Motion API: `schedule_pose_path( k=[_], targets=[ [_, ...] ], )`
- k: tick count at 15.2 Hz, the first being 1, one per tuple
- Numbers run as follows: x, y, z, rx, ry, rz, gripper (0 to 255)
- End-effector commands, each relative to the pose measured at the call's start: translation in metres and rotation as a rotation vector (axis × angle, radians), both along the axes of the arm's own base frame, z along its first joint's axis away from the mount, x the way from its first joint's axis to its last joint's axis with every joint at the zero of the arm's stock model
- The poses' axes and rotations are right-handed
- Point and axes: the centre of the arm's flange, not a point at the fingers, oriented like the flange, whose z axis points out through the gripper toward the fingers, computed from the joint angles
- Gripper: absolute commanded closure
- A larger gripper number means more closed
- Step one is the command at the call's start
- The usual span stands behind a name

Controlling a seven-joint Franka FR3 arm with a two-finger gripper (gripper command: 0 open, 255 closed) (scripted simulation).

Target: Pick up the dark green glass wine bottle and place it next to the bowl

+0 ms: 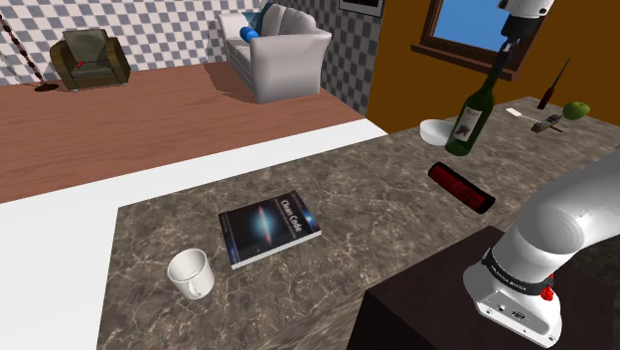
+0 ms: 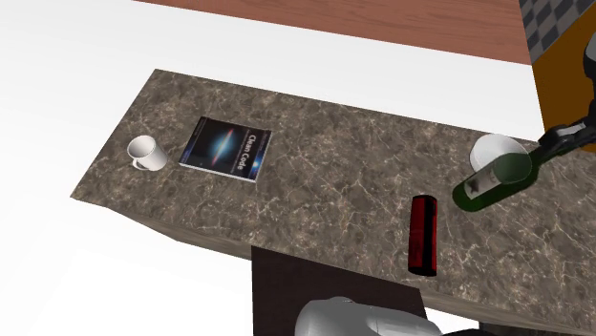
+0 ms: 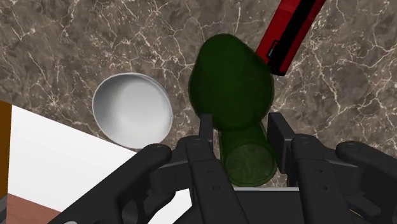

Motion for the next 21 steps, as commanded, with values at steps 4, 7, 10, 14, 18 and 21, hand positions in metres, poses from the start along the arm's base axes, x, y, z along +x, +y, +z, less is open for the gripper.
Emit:
schedule_pose_path(
  k=[4,7,10,14,18,21],
  targets=[
    [-0.001,0.000,-0.026,-0.001,-0.001,0.000,255],
    [-0.001,0.000,-0.042,-0.001,-0.001,0.000,255],
    [-0.001,0.000,-0.058,-0.001,-0.001,0.000,255],
    [-0.001,0.000,-0.079,-0.001,-0.001,0.000,255],
    [-0.001,0.000,-0.089,-0.001,-0.001,0.000,255],
    [-0.001,0.000,-0.089,-0.001,-0.001,0.000,255]
  ],
)
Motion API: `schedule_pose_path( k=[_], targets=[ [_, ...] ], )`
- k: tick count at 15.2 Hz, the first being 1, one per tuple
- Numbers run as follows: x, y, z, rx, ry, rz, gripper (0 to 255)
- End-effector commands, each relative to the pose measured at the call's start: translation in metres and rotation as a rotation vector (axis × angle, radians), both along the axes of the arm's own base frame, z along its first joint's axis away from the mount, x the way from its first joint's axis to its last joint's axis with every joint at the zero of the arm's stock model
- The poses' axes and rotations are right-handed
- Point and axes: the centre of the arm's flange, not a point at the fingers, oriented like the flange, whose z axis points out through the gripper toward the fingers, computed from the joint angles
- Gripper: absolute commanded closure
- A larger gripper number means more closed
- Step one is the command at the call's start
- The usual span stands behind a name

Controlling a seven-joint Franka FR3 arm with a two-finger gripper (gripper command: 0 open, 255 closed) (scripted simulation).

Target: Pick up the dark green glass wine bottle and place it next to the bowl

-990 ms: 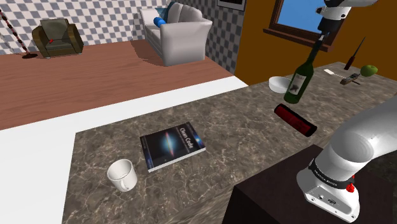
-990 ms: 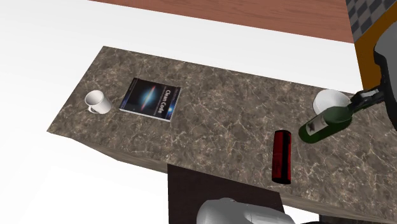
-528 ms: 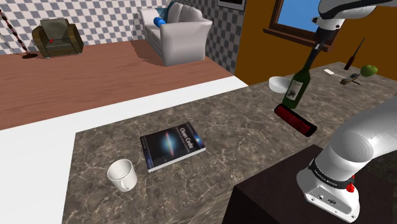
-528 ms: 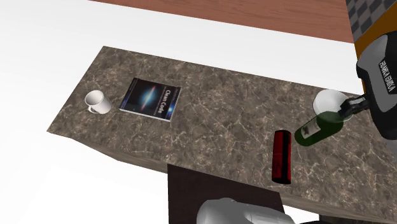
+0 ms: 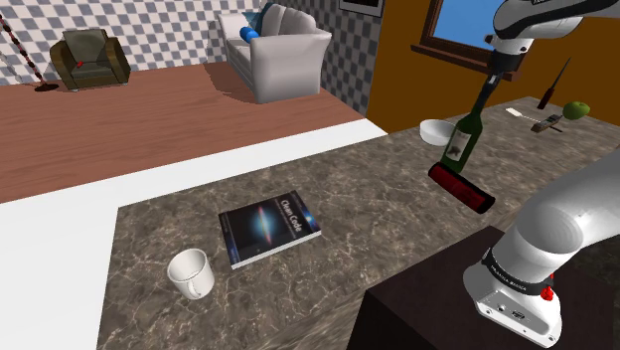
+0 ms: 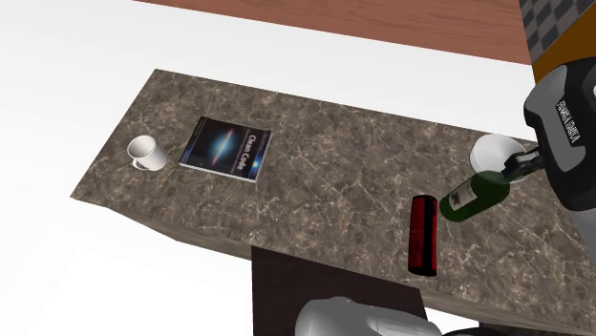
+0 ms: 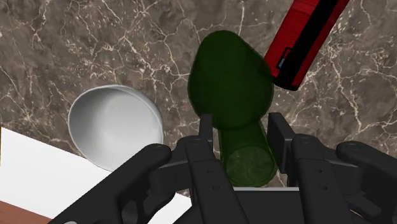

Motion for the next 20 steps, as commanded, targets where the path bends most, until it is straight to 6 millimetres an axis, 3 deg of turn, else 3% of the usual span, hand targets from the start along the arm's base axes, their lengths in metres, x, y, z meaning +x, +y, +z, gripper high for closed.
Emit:
schedule_pose_path(
  k=[1,2,3,8,12,20],
  targets=[
    [0.000,0.000,0.000,0.000,0.000,0.000,255],
    [0.000,0.000,0.000,0.000,0.000,0.000,255],
    [0.000,0.000,0.000,0.000,0.000,0.000,0],
    [0.000,0.000,0.000,0.000,0.000,0.000,0],
    [-0.002,0.002,0.050,0.000,0.000,0.000,0],
    [-0.002,0.002,0.050,0.000,-0.001,0.000,0]
  ],
)
